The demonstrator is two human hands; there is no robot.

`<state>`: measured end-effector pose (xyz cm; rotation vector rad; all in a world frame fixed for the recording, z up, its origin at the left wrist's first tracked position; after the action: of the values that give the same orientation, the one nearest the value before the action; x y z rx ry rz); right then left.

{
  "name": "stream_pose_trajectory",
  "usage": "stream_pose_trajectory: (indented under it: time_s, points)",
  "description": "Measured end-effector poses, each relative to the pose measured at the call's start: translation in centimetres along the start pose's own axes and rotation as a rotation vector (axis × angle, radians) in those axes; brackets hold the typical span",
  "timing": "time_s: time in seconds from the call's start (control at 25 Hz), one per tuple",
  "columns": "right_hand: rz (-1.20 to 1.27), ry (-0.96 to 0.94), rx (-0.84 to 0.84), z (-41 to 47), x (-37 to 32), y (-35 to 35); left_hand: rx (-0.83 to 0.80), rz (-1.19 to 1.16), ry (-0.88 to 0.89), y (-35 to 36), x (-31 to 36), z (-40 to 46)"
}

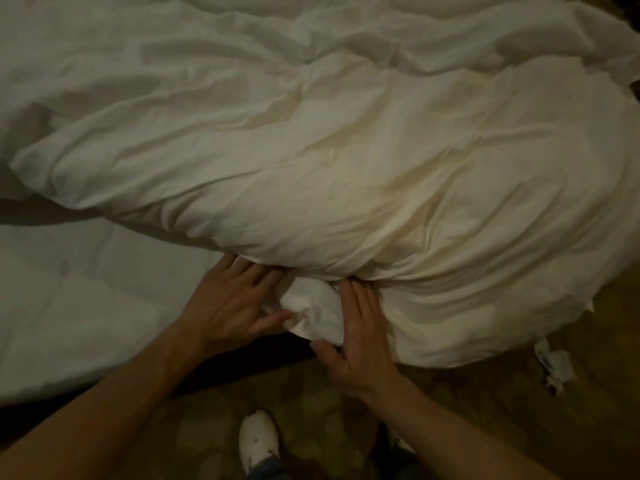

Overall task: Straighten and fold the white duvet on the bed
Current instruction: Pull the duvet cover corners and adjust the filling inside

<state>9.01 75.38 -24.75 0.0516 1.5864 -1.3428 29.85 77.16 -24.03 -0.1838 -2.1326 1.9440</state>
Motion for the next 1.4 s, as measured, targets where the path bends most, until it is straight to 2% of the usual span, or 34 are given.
stream_pose_trajectory:
  time_s: [0.16, 0.28, 0.4, 0.44, 0.52, 0.6, 0.72, 0.84, 0.96, 1.04, 1.24, 1.4]
  points:
    - [-0.062, 0.154, 0.131, 1.5, -0.9, 3.0, 0.010, -0.225, 0.027, 0.6, -1.1, 2.4]
    - [-0.087, 0.139, 0.227, 1.1, -0.3, 3.5, 0.075, -0.237, 0.013, 1.5, -0.9, 3.4]
    - [-0.125, 0.090, 0.173, -0.3, -0.2, 3.8, 0.065, -0.642, -0.153, 0.6, -1.2, 3.6]
    - [-0.145, 0.089, 0.148, -0.8, -0.3, 4.1, 0.072, -0.699, -0.188, 0.3, -0.8, 3.3]
    - [-0.181, 0.111, 0.147, -1.2, -1.0, 4.6, 0.130, -0.483, -0.177, -0.6, 0.0, 1.8]
    - [-0.143, 0.134, 0.167, -0.4, -1.7, 4.2, 0.083, -0.299, -0.182, -1.7, 0.9, -0.9]
    - [-0.033, 0.106, 0.131, 0.6, -3.0, 3.0, 0.054, -0.288, -0.227, -3.4, 2.4, -4.7]
    - [0.039, 0.057, 0.010, -1.3, -4.8, 1.1, 0.111, -0.289, -0.223, -5.6, 5.1, -7.9]
    - [0.062, 0.004, -0.107, -4.3, -6.5, -0.9, 0.063, -0.248, -0.275, -7.4, 9.3, -11.6]
    - [0.033, 0.000, -0.123, -5.3, -6.7, -1.7, 0.007, -0.283, -0.288, -7.2, 10.7, -13.2]
    - [-0.060, 0.088, -0.026, -5.0, -6.8, -0.7, -0.047, -0.366, -0.235, -6.1, 6.3, -14.8]
    - [0.045, 0.020, 0.004, -3.6, -10.3, 3.9, -0.039, -0.349, -0.301, -5.5, -1.0, -18.2]
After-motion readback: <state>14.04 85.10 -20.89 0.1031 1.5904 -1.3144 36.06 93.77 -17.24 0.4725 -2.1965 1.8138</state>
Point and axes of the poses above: each hand's wrist, its own z-axis towards the middle knuckle, its own y-axis out of the palm, x = y × z, the point moved 3 cm from there along z, towards the middle knuckle, and after that the axes turned 10 degrees about -x, right-handed, at the moved point
